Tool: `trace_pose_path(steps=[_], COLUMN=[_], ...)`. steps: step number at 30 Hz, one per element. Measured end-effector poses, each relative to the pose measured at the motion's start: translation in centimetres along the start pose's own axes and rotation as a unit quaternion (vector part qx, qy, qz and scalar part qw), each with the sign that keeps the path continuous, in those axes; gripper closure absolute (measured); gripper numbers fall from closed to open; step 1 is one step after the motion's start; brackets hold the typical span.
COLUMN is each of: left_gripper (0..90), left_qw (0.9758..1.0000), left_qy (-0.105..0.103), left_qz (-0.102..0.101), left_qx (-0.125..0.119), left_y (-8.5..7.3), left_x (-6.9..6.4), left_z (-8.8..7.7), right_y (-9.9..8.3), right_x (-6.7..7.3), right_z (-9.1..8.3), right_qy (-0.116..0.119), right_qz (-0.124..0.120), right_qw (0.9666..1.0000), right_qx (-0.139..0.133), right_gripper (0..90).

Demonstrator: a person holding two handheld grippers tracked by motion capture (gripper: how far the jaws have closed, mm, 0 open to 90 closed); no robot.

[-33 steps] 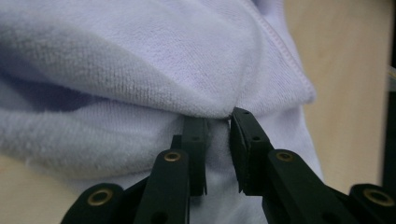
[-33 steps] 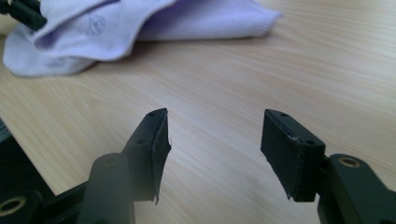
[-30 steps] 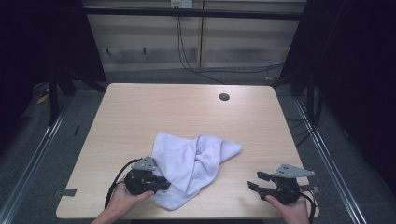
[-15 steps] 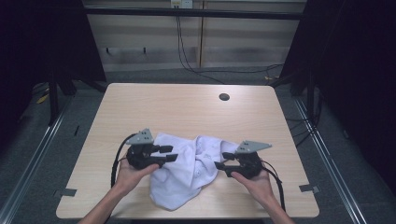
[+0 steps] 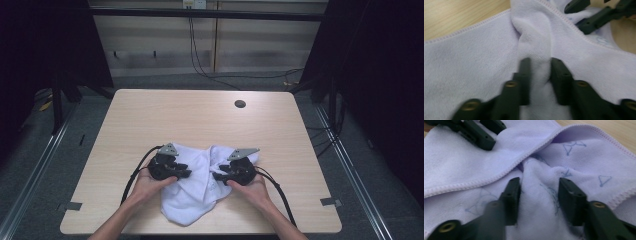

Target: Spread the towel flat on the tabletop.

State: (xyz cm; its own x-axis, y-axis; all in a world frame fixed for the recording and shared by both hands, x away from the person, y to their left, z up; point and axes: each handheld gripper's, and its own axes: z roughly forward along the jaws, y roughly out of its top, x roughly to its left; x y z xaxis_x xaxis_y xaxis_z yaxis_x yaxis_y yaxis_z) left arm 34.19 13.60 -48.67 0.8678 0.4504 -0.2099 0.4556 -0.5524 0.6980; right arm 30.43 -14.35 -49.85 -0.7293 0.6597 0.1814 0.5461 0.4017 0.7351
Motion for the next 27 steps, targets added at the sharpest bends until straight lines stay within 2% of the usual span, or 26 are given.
trace_pose_path(steps=[1, 2, 3, 4, 5, 6, 9, 10, 11, 12, 13, 14, 15, 17, 18, 19, 20, 21, 22, 23, 24, 25, 27], left_gripper=[76.6, 82.6, 83.1, 83.4, 83.4, 84.0, 84.1, 84.1, 84.2, 84.5, 84.6, 84.6, 84.8, 84.9, 85.0, 85.0, 85.1, 85.1, 85.1, 85.1, 85.2, 85.2, 85.2], left_qw=[0.9999, 0.9997, 0.9994, 0.9985, 0.9971, 0.9959, 0.994, 0.9926, 0.9926, 0.9905, 0.9905, 0.9885, 0.9873, 0.9847, 0.9839, 0.983, 0.9803, 0.9783, 0.9775, 0.9775, 0.9747, 0.9747, 0.9715], left_qy=[-0.013, -0.022, -0.028, -0.037, -0.047, -0.05, -0.047, -0.04, -0.04, -0.032, -0.032, -0.029, -0.026, -0.022, -0.016, -0.011, -0.018, -0.021, -0.018, -0.018, -0.018, -0.018, -0.016], left_qz=[-0.004, -0.004, -0.012, -0.024, -0.034, -0.037, -0.039, -0.035, -0.035, -0.039, -0.039, -0.043, -0.046, -0.053, -0.054, -0.056, -0.061, -0.063, -0.054, -0.054, -0.05, -0.05, -0.047], left_qx=[-0.004, -0.009, -0.017, -0.032, -0.048, -0.065, -0.091, -0.11, -0.11, -0.128, -0.128, -0.142, -0.15, -0.164, -0.17, -0.175, -0.187, -0.196, -0.203, -0.203, -0.217, -0.217, -0.232], left_y=[0.0, 0.0, 0.0, -0.1, -0.1, -0.1, 0.1, 0.3, 0.3, 0.3, 0.3, 0.2, 0.1, 0.0, -0.1, -0.1, -0.2, 0.0, 0.5, 0.5, 1.3, 1.3, 2.1], left_x=[0.1, 0.3, 0.4, 0.7, 0.9, 1.0, 0.9, 0.8, 0.8, 0.9, 0.9, 1.1, 1.3, 1.6, 1.6, 1.6, 1.7, 1.7, 1.3, 1.3, 1.0, 1.0, 0.9], left_z=[-0.2, -0.5, -0.8, -1.3, -1.8, -2.4, -3.5, -4.5, -4.5, -5.5, -5.5, -6.1, -6.6, -7.2, -7.5, -7.8, -8.2, -8.5, -8.9, -8.9, -9.4, -9.4, -9.9], right_y=[0.0, 0.1, 0.1, 0.1, 0.1, 0.1, 0.3, 0.4, 0.4, 0.6, 0.6, 0.6, 0.5, 0.5, 0.4, 0.4, 0.4, 0.2, 0.4, 0.4, 1.1, 1.1, 1.9], right_x=[0.0, 0.2, 0.1, -0.1, -0.1, -0.6, -1.1, -1.8, -1.8, -2.4, -2.8, -2.8, -3.6, -3.8, -4.4, -4.4, -4.7, -5.1, -5.1, -5.1, -4.8, -4.8, -5.0], right_z=[0.0, -0.2, -0.4, -0.6, -0.6, -1.1, -1.8, -2.8, -2.8, -3.8, -4.4, -4.4, -5.8, -6.3, -7.6, -7.6, -8.1, -8.9, -9.7, -9.7, -10.4, -10.4, -11.3], right_qy=[0.0, -0.01, -0.012, -0.011, -0.011, -0.018, -0.026, -0.031, -0.031, -0.044, -0.049, -0.049, -0.059, -0.057, -0.078, -0.078, -0.085, -0.071, -0.077, -0.077, -0.082, -0.082, -0.08], right_qz=[0.0, 0.004, 0.008, 0.021, 0.021, 0.03, 0.039, 0.049, 0.049, 0.057, 0.062, 0.062, 0.074, 0.077, 0.084, 0.084, 0.091, 0.102, 0.094, 0.094, 0.087, 0.087, 0.088], right_qw=[1.0, 0.9999, 0.9999, 0.9997, 0.9997, 0.9994, 0.9988, 0.9979, 0.9979, 0.9966, 0.9958, 0.9958, 0.9936, 0.993, 0.9902, 0.9902, 0.9887, 0.9875, 0.9871, 0.9871, 0.9865, 0.9865, 0.9846], right_qx=[0.0, 0.007, 0.004, 0.005, 0.005, 0.0, -0.013, -0.028, -0.028, -0.039, -0.047, -0.047, -0.061, -0.068, -0.08, -0.08, -0.083, -0.097, -0.105, -0.105, -0.112, -0.112, -0.128], right_gripper=[64.5, 75.5, 78.3, 79.7, 79.7, 81.1, 80.9, 80.6, 80.6, 80.4, 80.5, 80.5, 80.6, 81.0, 82.1, 82.1, 81.9, 82.4, 83.5, 83.5, 84.2, 84.2, 84.6])
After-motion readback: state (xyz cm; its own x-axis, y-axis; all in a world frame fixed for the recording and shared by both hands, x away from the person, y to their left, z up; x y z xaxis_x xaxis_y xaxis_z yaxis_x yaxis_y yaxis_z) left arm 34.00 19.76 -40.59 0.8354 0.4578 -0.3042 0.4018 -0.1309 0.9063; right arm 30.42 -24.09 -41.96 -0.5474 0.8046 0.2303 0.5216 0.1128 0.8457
